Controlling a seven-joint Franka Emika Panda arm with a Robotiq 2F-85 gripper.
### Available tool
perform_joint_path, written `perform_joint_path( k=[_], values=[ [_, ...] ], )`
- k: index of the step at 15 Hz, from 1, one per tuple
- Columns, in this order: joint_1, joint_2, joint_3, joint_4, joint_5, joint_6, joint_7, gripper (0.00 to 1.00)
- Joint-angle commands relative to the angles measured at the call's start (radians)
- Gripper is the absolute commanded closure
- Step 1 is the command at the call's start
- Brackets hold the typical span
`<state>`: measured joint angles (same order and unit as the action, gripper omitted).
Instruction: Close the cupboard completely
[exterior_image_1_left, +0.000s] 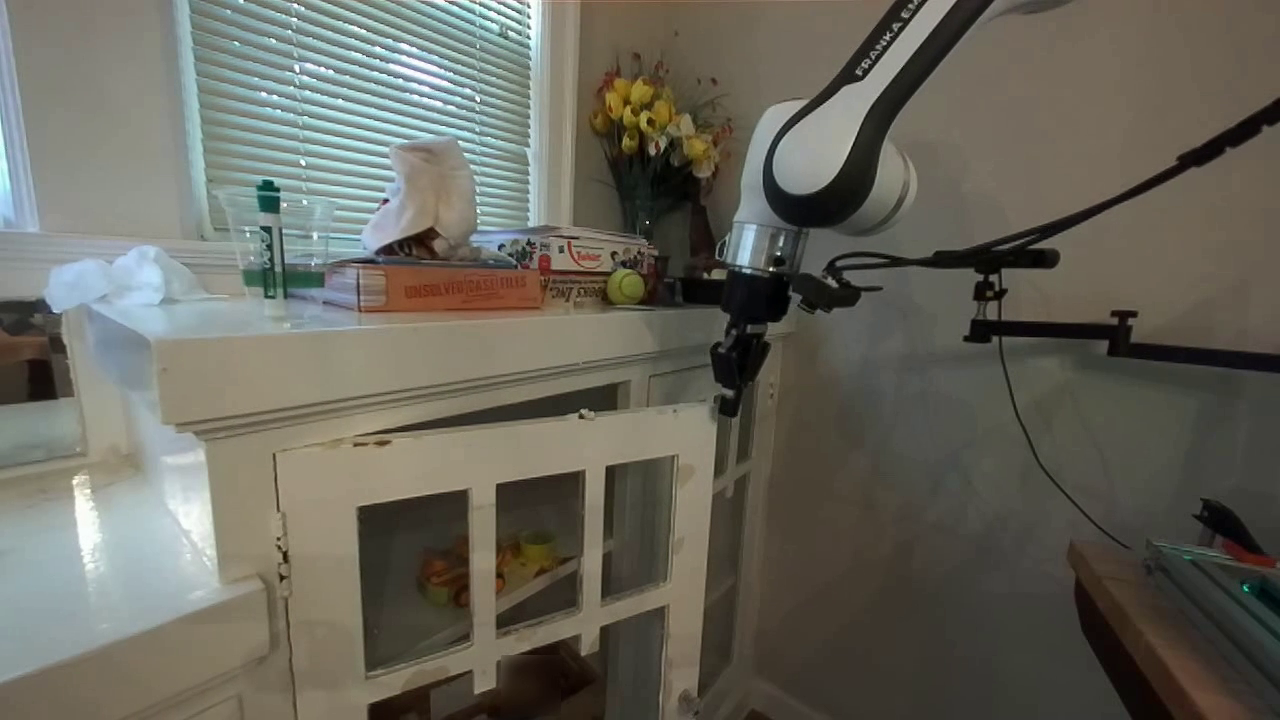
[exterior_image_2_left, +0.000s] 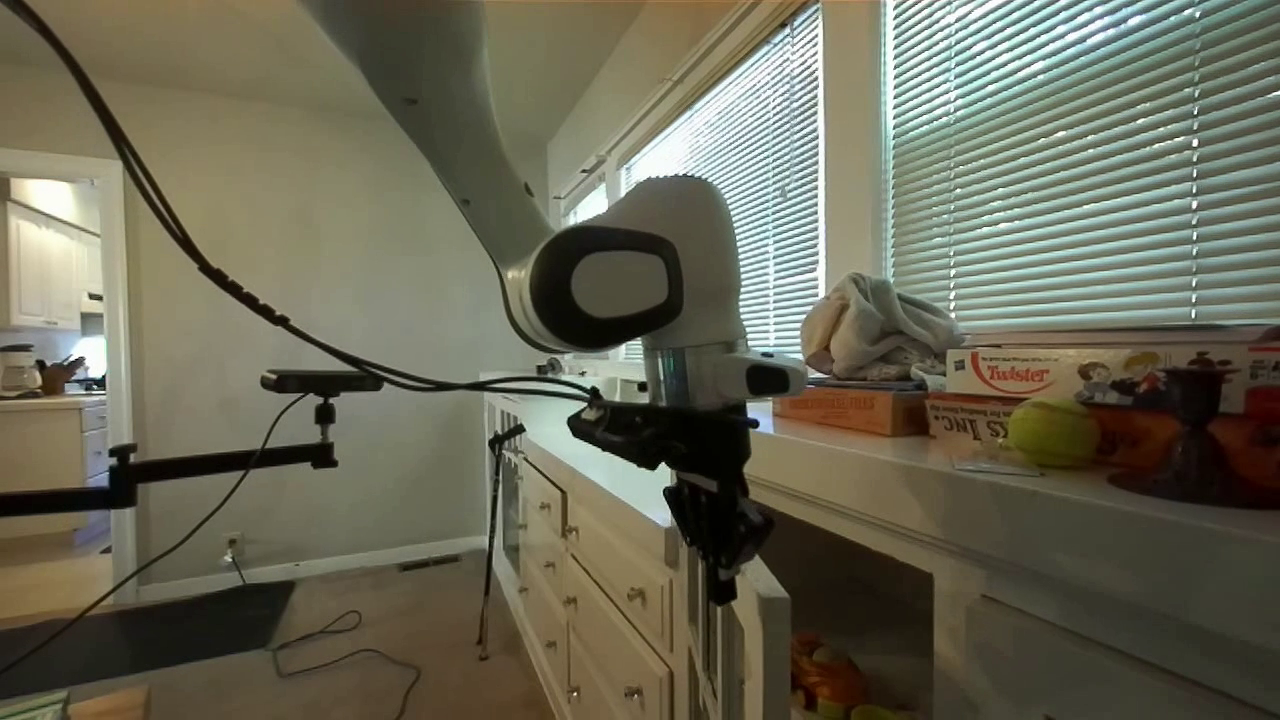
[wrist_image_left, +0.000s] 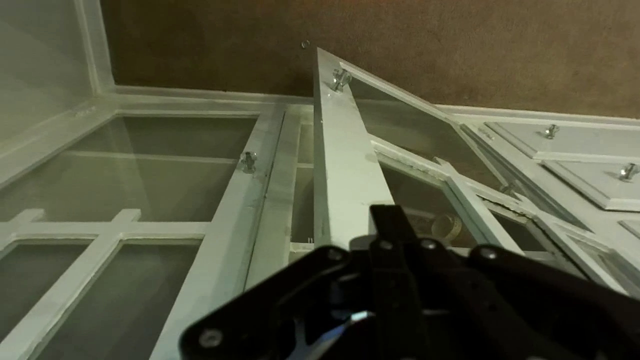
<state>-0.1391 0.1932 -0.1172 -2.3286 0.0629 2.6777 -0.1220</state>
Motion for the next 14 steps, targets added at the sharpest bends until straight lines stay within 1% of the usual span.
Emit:
perform_joint_path(
  k=[1,6,7,8,10,12,13,14],
  values=[
    [0.027,0.106,-0.013,0.07,-0.033,0.026,0.148,1.0],
    [0.065,0.225,-0.027,0.168,-0.037,0.048,0.257,1.0],
    [0.089,0.247,-0.048,0.167,-0.061,0.184,0.295,1.0],
    [0.109,0.263,-0.066,0.188,-0.084,0.212,0.311,1.0],
    [0.184,0.292,-0.144,0.214,-0.163,0.31,0.346,1.0],
    [0.277,0.328,-0.244,0.235,-0.196,0.424,0.404,1.0],
    [0.349,0.337,-0.323,0.232,-0.197,0.436,0.471,1.0],
    [0.41,0.325,-0.378,0.221,-0.176,0.329,0.503,1.0]
  ],
)
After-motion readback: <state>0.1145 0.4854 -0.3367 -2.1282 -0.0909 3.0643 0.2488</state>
